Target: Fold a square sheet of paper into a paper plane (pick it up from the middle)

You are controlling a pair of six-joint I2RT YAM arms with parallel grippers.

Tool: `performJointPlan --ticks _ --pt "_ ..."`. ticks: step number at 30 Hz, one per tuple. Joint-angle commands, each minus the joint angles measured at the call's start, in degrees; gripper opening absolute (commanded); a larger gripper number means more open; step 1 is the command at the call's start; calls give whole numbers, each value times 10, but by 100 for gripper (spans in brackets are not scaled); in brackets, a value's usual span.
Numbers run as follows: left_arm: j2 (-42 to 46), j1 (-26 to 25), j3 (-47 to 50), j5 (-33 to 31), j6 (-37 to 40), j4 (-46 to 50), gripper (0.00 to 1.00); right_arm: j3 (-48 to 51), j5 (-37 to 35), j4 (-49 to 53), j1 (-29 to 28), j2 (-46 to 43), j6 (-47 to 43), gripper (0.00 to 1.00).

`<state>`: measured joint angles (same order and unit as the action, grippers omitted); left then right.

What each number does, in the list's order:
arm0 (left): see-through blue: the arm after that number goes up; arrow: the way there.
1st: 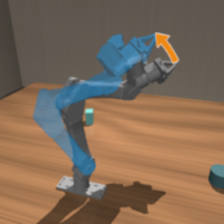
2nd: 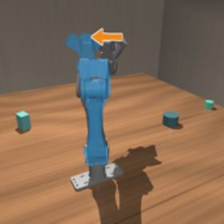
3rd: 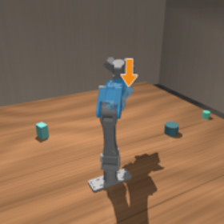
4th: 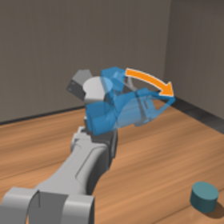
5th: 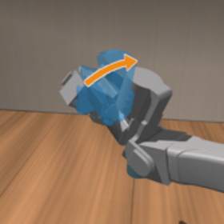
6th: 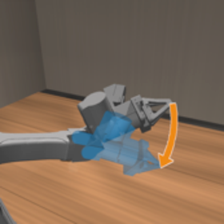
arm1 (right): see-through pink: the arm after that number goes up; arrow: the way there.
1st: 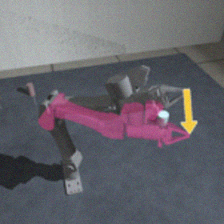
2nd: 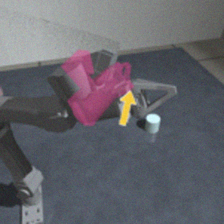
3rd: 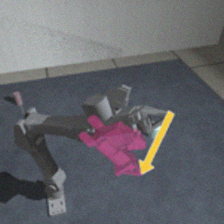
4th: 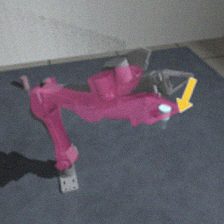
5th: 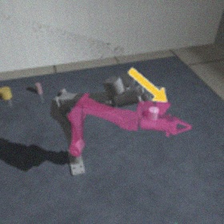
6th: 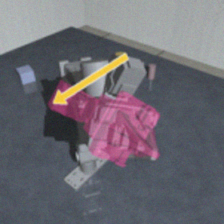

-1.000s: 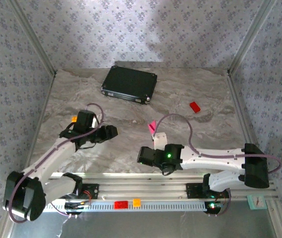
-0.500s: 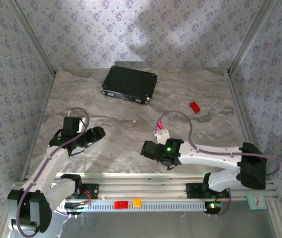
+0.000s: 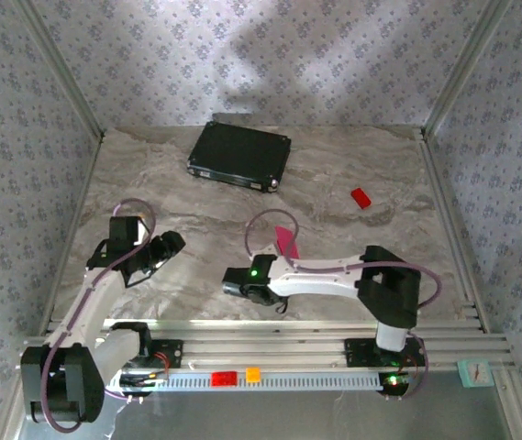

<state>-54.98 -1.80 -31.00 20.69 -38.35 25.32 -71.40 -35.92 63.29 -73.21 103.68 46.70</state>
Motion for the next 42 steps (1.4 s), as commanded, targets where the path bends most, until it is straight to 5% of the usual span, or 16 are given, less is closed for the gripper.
performJointPlan --ticks 1,8,11,16,21,35,42 --pt "3 7 -4 -13 -9 -13 72 -26 -11 16 -14 27 -34 0" --pt "31 8 7 -2 -9 -11 75 -43 77 -107 4 33 -84 14" --pt "38 8 9 0 0 -5 77 -40 131 -165 16 11 -94 33" --pt "31 8 6 37 6 -8 78 -5 154 -248 24 -56 -65 48" --pt "25 7 -3 69 5 -16 77 101 167 -351 53 -173 -14 49" --pt "15 -19 13 89 -10 -67 78 402 206 -356 139 -599 170 34" --pt "-4 -33 -14 97 -4 -41 78 375 245 -327 166 -556 156 32"
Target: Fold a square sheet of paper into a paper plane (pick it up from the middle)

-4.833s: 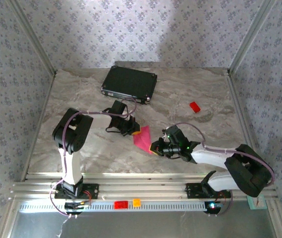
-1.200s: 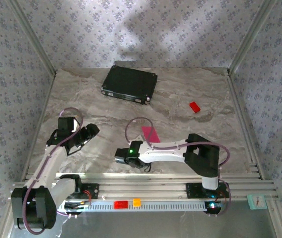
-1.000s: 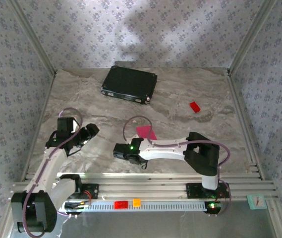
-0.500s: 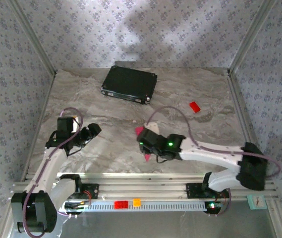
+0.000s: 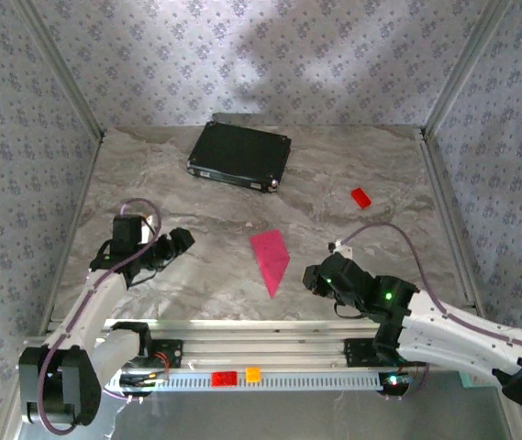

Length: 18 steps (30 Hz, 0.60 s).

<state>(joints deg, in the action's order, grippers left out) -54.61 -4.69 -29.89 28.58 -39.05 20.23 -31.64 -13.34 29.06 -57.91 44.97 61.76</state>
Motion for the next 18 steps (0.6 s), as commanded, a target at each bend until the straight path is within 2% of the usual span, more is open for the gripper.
performJointPlan --ticks 1,5,8,12,18 --pt "-11 -4 -25 18 4 10 78 -29 25 13 21 48 -5 32" --pt "-34 0 -16 19 5 -4 77 -49 62 13 75 95 -28 21" --pt "-39 6 -20 26 9 1 76 -36 72 -15 100 90 -48 24" --pt "-26 6 -14 36 9 16 76 -6 114 -115 123 89 -72 27" --pt "-15 6 10 38 -14 -7 76 -39 205 -161 155 176 -113 26"
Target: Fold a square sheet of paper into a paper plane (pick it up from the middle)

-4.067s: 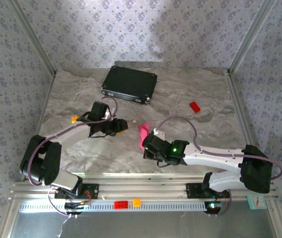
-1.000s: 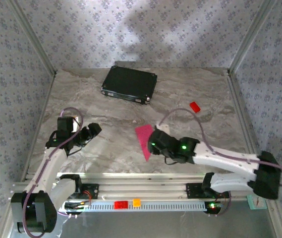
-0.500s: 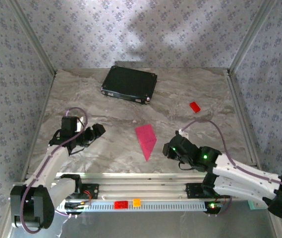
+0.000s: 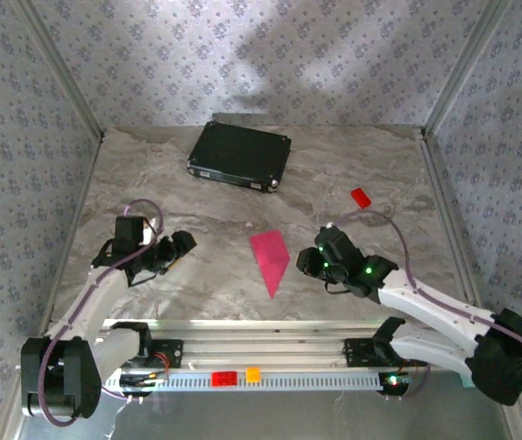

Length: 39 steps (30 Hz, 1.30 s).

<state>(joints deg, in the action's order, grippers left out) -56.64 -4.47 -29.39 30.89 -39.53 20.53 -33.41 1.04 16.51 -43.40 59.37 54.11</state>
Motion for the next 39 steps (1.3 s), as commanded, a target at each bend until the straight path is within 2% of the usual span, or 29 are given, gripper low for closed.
performJointPlan --ticks 1,7,13,16,21,26,30,33,39 --pt "-1 3 2 15 -9 -12 76 -26 81 -48 15 50 -39 24" --pt "-48 -1 -32 26 8 -12 74 -54 154 -123 29 154 -44 13" --pt "-66 -5 -46 32 14 -8 73 -85 195 -161 27 256 -25 12" --pt "-80 -7 -55 35 14 -1 73 -96 196 -168 26 300 -2 8" --pt "-109 -11 -80 33 10 8 71 -93 193 -183 16 352 37 9" --pt "-152 -23 -119 50 2 5 66 -87 136 -181 -8 383 107 9" --pt "-181 -28 -148 54 -8 13 63 -46 96 -265 -22 400 228 9" --pt "-203 -33 -162 56 -11 11 60 -39 40 -299 -46 404 299 10" --pt "-251 -46 -195 93 -1 14 46 -70 -79 -285 -108 416 393 10"
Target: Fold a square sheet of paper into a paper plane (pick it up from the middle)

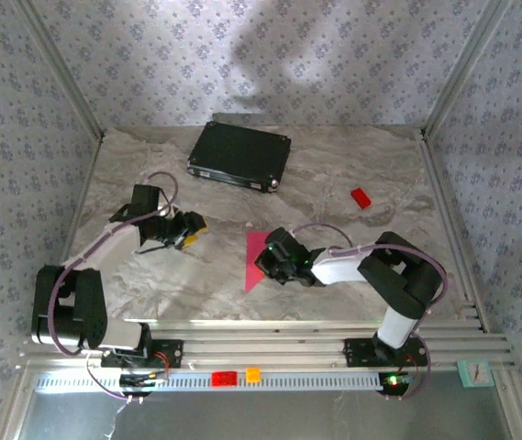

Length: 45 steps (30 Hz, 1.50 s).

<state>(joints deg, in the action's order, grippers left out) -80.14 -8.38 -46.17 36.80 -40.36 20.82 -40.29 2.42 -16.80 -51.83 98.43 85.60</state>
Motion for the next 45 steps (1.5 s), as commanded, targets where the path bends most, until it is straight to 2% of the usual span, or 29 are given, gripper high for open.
performJointPlan --ticks 1,5,8,15,18,21,24,30,36,45 --pt "-22 -11 -32 40 13 16 43 -11 -112 47 -30 19 67 10" --pt "-32 -23 -43 52 17 20 37 -68 -168 121 -39 -29 -22 13" --pt "-37 -41 -51 55 19 22 34 -86 -178 178 -31 -69 -77 27" --pt "-44 -109 -53 38 -17 -19 22 -80 -146 300 39 -169 -185 44" --pt "-66 -143 -59 15 -32 -39 18 -70 -97 317 80 -191 -224 46" --pt "-99 -171 -71 19 -52 -69 13 -37 43 263 143 -194 -252 41" --pt "-135 -198 -94 5 -53 -68 12 -2 133 186 185 -192 -252 37" --pt "-200 -210 -126 -1 -50 -54 9 -3 188 205 198 -176 -274 40" --pt "-256 -210 -160 5 -24 -29 6 4 194 205 190 -162 -263 42" --pt "-283 -205 -129 -7 -3 -32 4 -12 227 193 182 -113 -258 47"
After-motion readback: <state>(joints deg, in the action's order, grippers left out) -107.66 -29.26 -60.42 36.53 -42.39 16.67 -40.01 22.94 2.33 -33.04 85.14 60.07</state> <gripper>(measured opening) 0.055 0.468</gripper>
